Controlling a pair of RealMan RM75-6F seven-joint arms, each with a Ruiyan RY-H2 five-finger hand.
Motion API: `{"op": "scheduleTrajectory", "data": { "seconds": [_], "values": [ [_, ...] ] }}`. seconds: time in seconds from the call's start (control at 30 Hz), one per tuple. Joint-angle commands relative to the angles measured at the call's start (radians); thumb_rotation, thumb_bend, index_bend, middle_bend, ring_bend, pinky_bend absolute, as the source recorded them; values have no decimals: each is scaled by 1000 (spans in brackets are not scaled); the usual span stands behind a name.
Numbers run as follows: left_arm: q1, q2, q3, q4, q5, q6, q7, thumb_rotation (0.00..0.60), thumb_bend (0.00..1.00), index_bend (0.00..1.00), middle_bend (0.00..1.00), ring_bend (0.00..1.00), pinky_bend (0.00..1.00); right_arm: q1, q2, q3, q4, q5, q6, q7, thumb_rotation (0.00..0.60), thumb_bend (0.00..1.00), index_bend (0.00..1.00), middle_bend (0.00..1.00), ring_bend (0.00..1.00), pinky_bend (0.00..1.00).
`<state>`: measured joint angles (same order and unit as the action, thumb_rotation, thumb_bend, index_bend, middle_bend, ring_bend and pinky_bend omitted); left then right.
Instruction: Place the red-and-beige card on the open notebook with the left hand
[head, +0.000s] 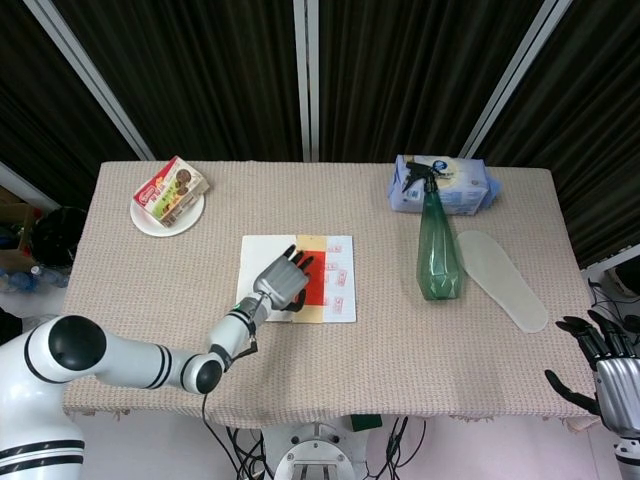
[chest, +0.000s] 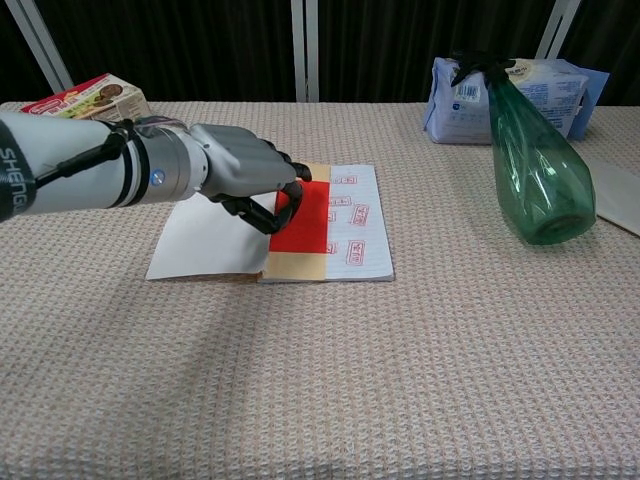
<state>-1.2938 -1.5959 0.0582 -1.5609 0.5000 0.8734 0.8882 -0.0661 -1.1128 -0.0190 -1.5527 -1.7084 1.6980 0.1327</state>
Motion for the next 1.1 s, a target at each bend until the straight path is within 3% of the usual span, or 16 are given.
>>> {"op": "scheduleTrajectory", "data": {
  "seconds": [0.03, 0.3, 0.6, 1.1],
  "values": [
    [6, 4, -12, -6, 17, 6, -15, 116, 617, 287, 0, 0, 44, 0, 0, 0, 0, 0, 0, 0, 600, 175, 265, 213, 99, 168],
    [-2, -53, -60, 57, 72, -11, -48, 115, 616, 287, 0, 0, 44, -4, 0, 0, 4, 6, 3, 3, 600, 175, 265, 213, 99, 168],
    [-37, -136, -81, 178, 15, -63, -24, 111, 614, 285, 0, 0, 43, -9, 2, 0, 10, 13, 6, 12, 600, 175, 264, 212, 100, 168],
    [-20, -109, -73, 162, -24, -40, -17, 111, 614, 285, 0, 0, 44, -2, -2, 0, 9, 10, -7, 6, 600, 175, 265, 213, 100, 168]
  ]
}}
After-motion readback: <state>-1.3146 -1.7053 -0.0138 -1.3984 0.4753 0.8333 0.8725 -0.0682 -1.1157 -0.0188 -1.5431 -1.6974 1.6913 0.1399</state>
